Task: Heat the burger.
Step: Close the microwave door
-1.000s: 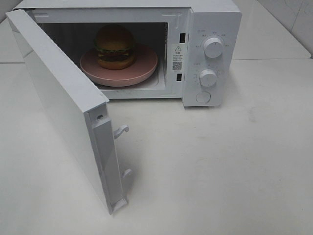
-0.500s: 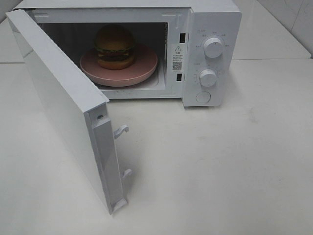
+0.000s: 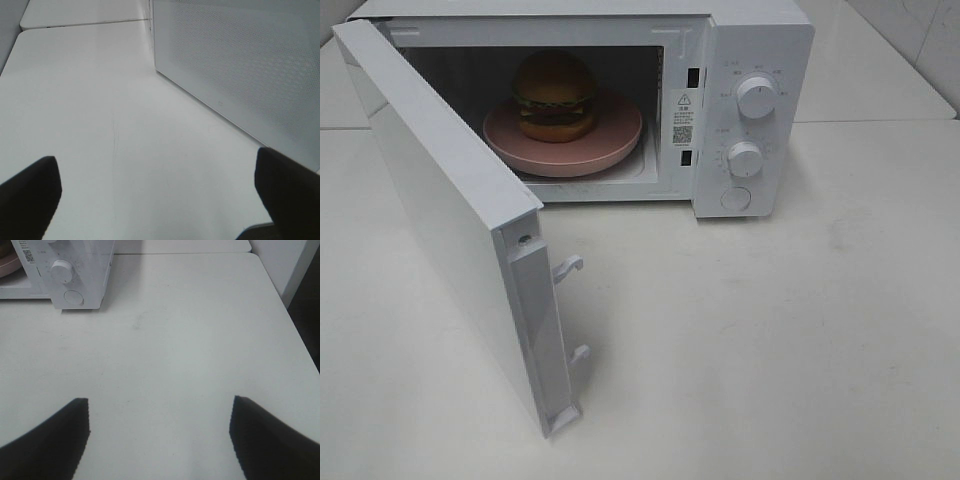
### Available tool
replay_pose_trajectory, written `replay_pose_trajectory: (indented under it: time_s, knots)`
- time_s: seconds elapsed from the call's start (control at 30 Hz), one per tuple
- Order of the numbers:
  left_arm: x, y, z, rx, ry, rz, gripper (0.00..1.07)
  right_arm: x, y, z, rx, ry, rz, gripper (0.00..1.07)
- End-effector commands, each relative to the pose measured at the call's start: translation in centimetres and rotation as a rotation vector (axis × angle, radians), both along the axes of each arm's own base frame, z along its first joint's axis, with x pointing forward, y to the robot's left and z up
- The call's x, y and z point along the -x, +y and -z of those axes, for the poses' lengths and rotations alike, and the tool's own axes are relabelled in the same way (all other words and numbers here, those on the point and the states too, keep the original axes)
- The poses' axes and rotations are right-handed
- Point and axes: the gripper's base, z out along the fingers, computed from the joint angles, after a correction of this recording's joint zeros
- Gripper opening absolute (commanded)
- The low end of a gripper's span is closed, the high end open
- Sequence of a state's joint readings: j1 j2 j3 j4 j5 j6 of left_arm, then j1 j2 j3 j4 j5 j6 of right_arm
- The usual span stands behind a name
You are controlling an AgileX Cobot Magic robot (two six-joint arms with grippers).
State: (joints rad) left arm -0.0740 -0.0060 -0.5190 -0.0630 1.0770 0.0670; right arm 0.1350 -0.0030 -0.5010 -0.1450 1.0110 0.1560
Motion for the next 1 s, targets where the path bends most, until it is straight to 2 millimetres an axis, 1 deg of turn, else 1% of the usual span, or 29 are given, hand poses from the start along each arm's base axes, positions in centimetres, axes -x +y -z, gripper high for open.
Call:
replay_pose_trajectory:
  time_s: [0.03, 1.0]
  knots:
    - [-0.02, -0.02, 0.01, 0.003, -0.009, 0.005, 0.98, 0.39, 0.01, 0.01, -0.011, -0.037, 0.003, 0.76]
    - [-0.02, -0.02, 0.01, 0.003, -0.009, 0.005, 0.98, 0.39, 0.00, 0.01, -0.010, -0.037, 0.004, 0.76]
